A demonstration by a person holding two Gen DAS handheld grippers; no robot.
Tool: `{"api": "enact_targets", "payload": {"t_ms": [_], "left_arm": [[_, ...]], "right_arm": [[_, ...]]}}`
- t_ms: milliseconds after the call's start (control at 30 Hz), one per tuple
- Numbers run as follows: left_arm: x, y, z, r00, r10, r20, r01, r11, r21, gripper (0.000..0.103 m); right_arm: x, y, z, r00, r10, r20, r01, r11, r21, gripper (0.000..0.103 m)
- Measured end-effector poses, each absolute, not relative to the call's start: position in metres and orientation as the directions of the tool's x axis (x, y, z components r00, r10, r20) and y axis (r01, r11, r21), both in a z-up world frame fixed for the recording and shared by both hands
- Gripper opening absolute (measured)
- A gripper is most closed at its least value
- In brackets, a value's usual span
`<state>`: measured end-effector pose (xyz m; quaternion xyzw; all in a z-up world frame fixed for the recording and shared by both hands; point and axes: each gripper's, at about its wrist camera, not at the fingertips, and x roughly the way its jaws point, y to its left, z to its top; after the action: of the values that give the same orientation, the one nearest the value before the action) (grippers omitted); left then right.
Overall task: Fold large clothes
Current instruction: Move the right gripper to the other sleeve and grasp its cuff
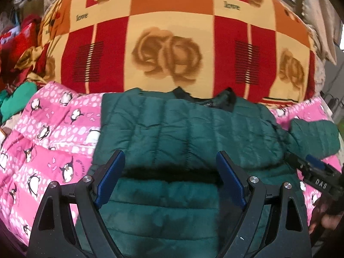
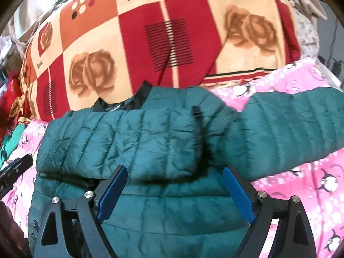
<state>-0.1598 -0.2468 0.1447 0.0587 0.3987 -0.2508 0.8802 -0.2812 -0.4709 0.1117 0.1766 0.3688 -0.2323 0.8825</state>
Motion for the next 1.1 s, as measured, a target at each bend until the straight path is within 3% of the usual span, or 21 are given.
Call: {"api": "enact_targets", "payload": {"t_ms": [1100], "left_arm": [[-0.19, -0.325, 0.14, 0.521, -0.437, -0.733, 0.549, 0.829, -0.104, 0.087]], "right_arm": [[-0.385, -0.599, 0.114, 0.522, -0.453, -0.722, 0.742, 0.659, 0.122, 0.089]]}}
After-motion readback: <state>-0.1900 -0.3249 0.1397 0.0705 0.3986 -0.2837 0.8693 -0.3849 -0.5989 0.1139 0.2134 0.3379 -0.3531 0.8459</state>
